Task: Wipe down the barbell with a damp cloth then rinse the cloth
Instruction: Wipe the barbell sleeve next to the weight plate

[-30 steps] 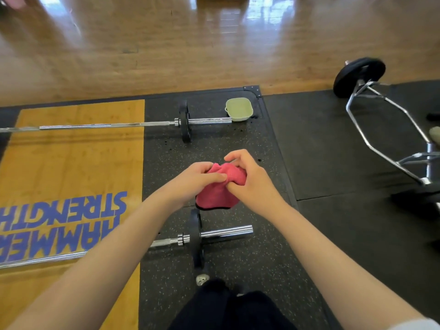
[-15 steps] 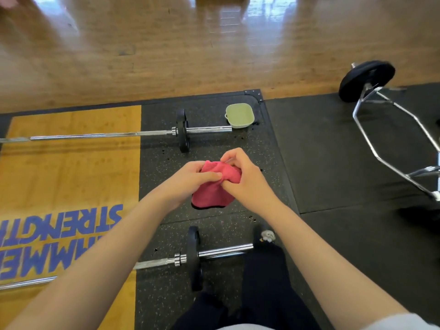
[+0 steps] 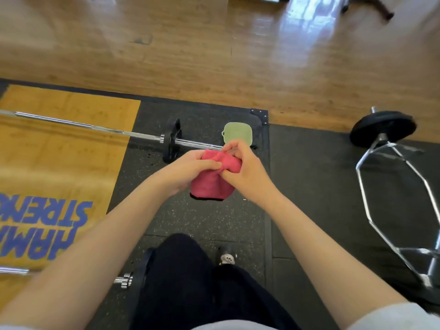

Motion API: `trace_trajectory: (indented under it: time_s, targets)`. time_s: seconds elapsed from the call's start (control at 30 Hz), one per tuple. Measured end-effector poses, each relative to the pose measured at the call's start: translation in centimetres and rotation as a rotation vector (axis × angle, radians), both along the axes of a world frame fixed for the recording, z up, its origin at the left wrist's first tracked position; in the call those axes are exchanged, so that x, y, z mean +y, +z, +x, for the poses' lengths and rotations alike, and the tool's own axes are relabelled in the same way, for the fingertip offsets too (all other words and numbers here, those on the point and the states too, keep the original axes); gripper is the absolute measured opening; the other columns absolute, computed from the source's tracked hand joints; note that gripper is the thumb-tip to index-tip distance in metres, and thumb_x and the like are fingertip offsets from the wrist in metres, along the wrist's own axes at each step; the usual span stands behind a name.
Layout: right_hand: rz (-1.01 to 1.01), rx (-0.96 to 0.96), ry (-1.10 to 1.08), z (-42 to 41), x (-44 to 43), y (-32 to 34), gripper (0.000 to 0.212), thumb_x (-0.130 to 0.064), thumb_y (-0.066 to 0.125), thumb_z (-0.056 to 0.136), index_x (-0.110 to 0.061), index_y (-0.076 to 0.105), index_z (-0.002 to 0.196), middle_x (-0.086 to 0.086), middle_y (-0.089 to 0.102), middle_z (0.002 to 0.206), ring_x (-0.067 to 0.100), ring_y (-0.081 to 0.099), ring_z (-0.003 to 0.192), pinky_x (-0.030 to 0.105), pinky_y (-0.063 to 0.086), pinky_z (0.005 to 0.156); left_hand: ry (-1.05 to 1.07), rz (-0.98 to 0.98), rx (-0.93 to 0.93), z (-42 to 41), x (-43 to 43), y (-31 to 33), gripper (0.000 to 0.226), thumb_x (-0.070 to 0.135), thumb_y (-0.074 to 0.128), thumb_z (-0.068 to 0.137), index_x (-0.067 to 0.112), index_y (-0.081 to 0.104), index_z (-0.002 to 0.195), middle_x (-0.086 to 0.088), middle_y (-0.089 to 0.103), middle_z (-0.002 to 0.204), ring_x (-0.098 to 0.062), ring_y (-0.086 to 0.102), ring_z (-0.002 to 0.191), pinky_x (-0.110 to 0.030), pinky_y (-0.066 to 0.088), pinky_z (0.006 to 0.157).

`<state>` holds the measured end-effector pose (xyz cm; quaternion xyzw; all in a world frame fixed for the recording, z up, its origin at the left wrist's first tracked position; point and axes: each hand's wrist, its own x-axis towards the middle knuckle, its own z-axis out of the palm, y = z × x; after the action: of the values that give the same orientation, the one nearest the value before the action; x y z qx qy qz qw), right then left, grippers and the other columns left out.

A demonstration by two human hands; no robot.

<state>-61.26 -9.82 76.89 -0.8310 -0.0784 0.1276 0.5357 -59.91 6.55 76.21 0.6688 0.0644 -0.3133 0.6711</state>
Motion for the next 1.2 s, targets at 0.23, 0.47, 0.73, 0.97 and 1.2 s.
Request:
trace_trajectory:
  time_s: [0.23, 0.47, 0.73, 0.97, 1.2]
  targets:
    - [0.037, 0.016, 0.027, 5.1, 0.3, -0.7, 0.034, -0.001, 0.064, 0.082, -0.018, 0.048, 0.107, -0.006, 0.062, 0.078, 0.004, 0.054, 0.065, 0.018, 0.043, 0.061, -0.005, 0.062, 0.012, 5.1, 0.4, -0.2, 0.020, 0.008, 0.059, 0.090, 0.008, 0.066, 0.109, -0.011, 0.070, 0.110, -0.024, 0.065, 0.102, -0.044, 0.046, 0.100]
    - [0.038, 0.039, -0.032, 12.4, 3.9, -2.2, 0.033, -0.003, 0.063, 0.083, -0.022, 0.048, 0.106, -0.001, 0.067, 0.090, 0.011, 0.062, 0.078, 0.030, 0.051, 0.070, -0.087, 0.092, 0.020, 13.4, 3.8, -1.2, 0.017, 0.007, 0.059, 0.089, 0.007, 0.065, 0.106, -0.012, 0.070, 0.109, -0.019, 0.065, 0.096, -0.039, 0.048, 0.095]
    - [0.060, 0.070, -0.180, 23.4, 13.2, -4.6, 0.041, -0.001, 0.063, 0.080, -0.032, 0.045, 0.097, -0.001, 0.066, 0.086, 0.014, 0.060, 0.077, 0.031, 0.047, 0.070, -0.226, 0.197, 0.025, 26.6, 12.6, -2.8, 0.013, 0.009, 0.061, 0.089, 0.011, 0.065, 0.101, -0.009, 0.071, 0.102, -0.020, 0.065, 0.094, -0.037, 0.049, 0.089]
    - [0.047, 0.122, -0.266, 29.4, 16.6, -7.6, 0.053, -0.004, 0.064, 0.080, -0.027, 0.035, 0.118, 0.001, 0.062, 0.089, 0.012, 0.058, 0.074, 0.036, 0.049, 0.073, -0.203, 0.097, 0.083, 32.8, 15.9, -6.2, 0.019, 0.009, 0.058, 0.091, 0.014, 0.066, 0.107, -0.008, 0.072, 0.105, -0.021, 0.066, 0.098, -0.039, 0.050, 0.093]
    - [-0.014, 0.229, -0.224, 32.9, 16.7, -16.0, 0.054, -0.005, 0.064, 0.082, -0.027, 0.033, 0.121, 0.000, 0.061, 0.090, 0.010, 0.058, 0.075, 0.032, 0.049, 0.071, -0.106, 0.049, 0.166, 35.3, 16.3, -15.4, 0.018, 0.010, 0.058, 0.091, 0.014, 0.065, 0.107, -0.003, 0.072, 0.100, -0.018, 0.066, 0.095, -0.039, 0.050, 0.092]
